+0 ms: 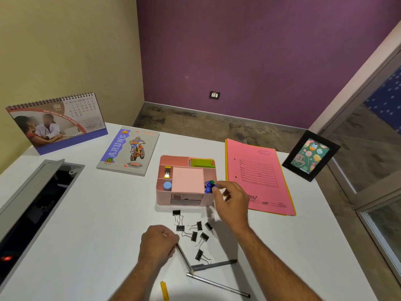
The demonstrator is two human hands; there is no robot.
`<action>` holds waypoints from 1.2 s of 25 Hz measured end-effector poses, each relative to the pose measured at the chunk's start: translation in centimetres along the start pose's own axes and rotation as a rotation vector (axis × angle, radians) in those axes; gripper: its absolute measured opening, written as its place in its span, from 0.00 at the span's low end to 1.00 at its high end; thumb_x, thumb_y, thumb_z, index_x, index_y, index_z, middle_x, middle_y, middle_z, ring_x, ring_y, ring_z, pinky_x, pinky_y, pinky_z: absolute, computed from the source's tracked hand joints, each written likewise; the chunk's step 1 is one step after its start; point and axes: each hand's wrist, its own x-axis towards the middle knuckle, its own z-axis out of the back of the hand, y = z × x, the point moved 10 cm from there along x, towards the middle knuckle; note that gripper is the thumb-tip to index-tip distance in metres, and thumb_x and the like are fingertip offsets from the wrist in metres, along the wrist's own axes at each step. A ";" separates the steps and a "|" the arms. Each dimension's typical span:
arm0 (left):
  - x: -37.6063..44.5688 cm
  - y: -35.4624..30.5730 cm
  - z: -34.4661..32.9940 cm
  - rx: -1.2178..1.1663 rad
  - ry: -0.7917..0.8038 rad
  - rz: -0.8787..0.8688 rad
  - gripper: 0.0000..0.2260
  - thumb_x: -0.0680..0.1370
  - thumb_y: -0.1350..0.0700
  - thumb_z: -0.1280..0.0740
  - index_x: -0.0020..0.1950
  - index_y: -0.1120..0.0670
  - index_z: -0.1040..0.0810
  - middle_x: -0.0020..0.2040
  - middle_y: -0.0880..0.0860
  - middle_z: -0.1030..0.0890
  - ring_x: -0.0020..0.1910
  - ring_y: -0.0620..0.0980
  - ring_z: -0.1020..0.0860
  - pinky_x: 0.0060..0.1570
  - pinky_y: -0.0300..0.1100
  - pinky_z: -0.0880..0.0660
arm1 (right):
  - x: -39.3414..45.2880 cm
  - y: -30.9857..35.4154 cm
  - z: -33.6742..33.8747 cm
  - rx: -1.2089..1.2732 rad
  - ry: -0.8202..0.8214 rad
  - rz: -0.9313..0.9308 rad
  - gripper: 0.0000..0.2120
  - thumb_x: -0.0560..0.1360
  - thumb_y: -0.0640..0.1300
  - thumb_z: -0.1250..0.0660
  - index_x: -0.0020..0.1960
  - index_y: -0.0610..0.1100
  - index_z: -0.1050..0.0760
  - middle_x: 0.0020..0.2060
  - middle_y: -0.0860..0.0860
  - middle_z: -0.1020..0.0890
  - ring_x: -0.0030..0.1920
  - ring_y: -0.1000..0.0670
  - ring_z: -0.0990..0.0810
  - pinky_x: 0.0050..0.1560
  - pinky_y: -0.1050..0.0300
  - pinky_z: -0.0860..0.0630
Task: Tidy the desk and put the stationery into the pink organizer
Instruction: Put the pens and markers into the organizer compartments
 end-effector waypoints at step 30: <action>-4.1 2.4 -5.8 1.094 0.685 -1.032 0.11 0.70 0.51 0.31 0.52 0.45 0.20 0.49 0.46 0.23 0.51 0.49 0.28 0.43 0.44 0.32 | 8.6 4.5 -9.1 -0.207 0.152 -0.087 0.07 0.77 0.42 0.32 0.55 0.45 0.20 0.48 0.49 0.15 0.47 0.50 0.17 0.42 0.65 0.26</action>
